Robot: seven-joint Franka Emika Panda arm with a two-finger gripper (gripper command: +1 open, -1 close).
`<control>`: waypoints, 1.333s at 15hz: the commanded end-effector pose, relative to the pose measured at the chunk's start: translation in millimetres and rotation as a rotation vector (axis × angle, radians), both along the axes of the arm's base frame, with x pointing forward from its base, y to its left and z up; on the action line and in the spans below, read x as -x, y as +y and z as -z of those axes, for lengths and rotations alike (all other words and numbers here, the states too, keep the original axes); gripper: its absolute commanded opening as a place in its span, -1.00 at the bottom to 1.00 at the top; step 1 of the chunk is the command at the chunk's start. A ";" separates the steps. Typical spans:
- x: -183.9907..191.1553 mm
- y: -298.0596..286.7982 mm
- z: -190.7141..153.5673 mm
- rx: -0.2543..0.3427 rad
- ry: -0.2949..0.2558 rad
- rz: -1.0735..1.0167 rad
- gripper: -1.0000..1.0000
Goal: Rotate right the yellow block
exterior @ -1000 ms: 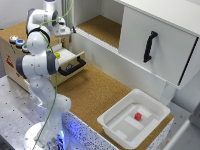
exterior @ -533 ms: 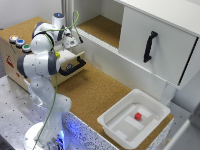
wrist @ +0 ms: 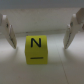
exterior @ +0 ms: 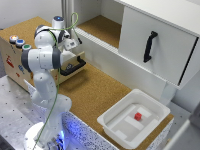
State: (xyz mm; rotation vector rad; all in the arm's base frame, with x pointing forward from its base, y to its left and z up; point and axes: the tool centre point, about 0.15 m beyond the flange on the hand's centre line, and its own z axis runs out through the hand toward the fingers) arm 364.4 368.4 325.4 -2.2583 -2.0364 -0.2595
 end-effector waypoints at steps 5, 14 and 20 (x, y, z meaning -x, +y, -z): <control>6.1 8.1 -2.0 0.207 0.019 -0.004 -1.00; 38.4 -27.1 -26.2 0.122 0.186 0.291 -1.00; 63.3 -51.6 -37.4 0.009 0.171 0.832 -1.00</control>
